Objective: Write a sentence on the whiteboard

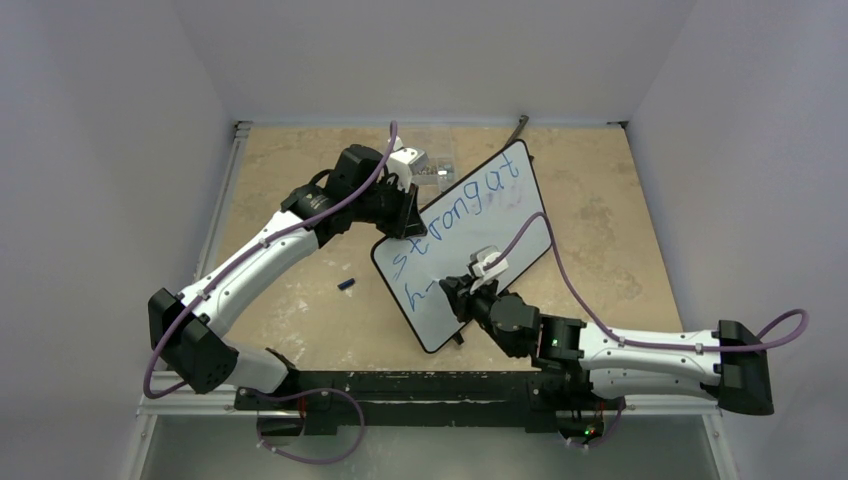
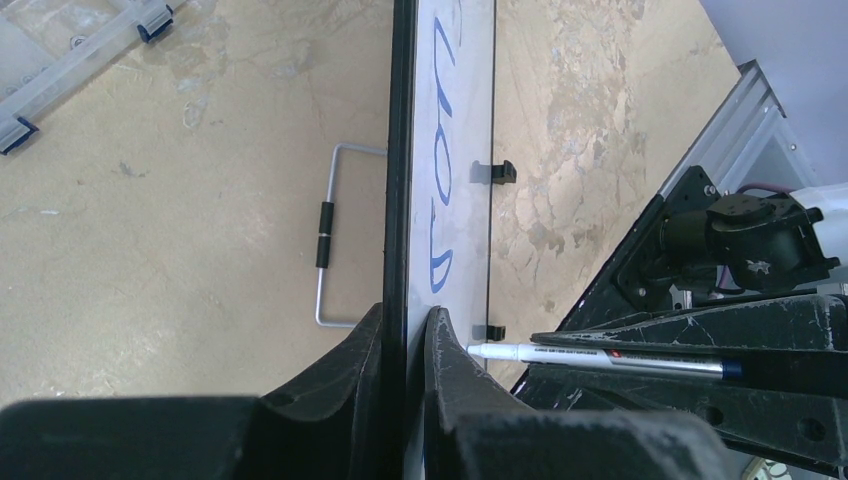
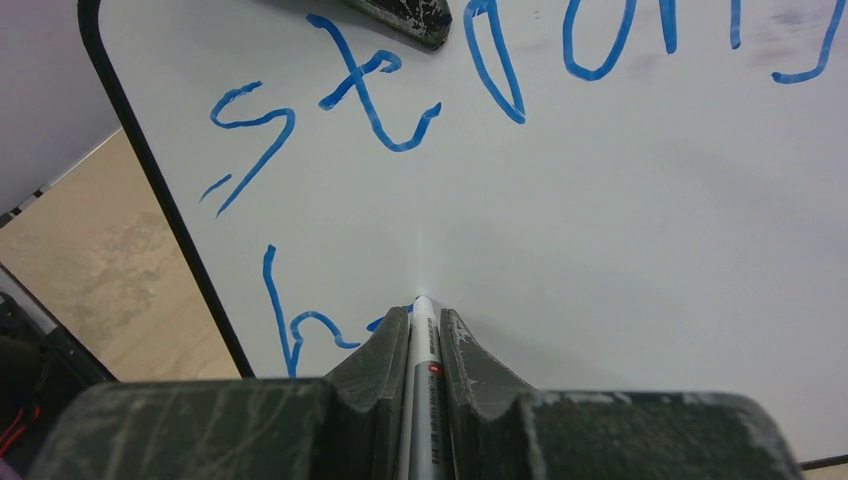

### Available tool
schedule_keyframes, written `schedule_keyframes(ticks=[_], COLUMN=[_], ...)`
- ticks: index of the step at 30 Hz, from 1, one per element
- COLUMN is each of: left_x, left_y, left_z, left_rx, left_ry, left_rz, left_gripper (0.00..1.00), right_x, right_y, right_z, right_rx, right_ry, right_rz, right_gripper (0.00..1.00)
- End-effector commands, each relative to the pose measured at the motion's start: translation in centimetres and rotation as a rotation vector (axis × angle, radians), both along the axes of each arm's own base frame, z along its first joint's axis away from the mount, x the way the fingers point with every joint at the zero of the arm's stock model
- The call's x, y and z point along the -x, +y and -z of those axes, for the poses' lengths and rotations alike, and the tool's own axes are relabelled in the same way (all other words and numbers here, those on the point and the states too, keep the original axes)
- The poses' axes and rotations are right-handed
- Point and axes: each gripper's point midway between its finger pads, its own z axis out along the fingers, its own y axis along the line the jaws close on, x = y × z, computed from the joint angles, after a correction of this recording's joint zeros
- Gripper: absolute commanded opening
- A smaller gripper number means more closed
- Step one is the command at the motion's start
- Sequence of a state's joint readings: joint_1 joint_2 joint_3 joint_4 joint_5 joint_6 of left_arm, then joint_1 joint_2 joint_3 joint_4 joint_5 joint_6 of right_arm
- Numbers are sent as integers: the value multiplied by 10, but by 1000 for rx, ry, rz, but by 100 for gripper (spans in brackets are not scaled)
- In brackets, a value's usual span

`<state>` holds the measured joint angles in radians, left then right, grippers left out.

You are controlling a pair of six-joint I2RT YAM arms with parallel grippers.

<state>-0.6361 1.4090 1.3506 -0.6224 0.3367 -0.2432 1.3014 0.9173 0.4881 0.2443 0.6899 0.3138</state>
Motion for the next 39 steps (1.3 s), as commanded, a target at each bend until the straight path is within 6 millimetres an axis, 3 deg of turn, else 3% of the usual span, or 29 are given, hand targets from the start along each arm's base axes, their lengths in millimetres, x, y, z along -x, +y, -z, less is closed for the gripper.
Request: schedule_keyframes(ticks=[1,13,20,30,39], left_x=[-20,-20,-20,-20,-20], left_y=[54,55,55,55,54], left_z=[41,40,39,38,38], left_rx=[-295,-296,-296,-295,-293], left_ry=[-55,-61,-65,-69,-66], left_rz=[-118,-120,-121,-120,-120], left_gripper=[0,0,0,0,0], right_x=[-6,9,11,15,4], right_y=[5,26,24,1,-20], right_z=[-25,-18,-2,30,29], right_rx=[-58,-42,-7,30,36], right_ry=[-27,-27,6,85,97], right_rz=[17,-129,-129,-81,49], right_gripper=[0,0,0,0,0])
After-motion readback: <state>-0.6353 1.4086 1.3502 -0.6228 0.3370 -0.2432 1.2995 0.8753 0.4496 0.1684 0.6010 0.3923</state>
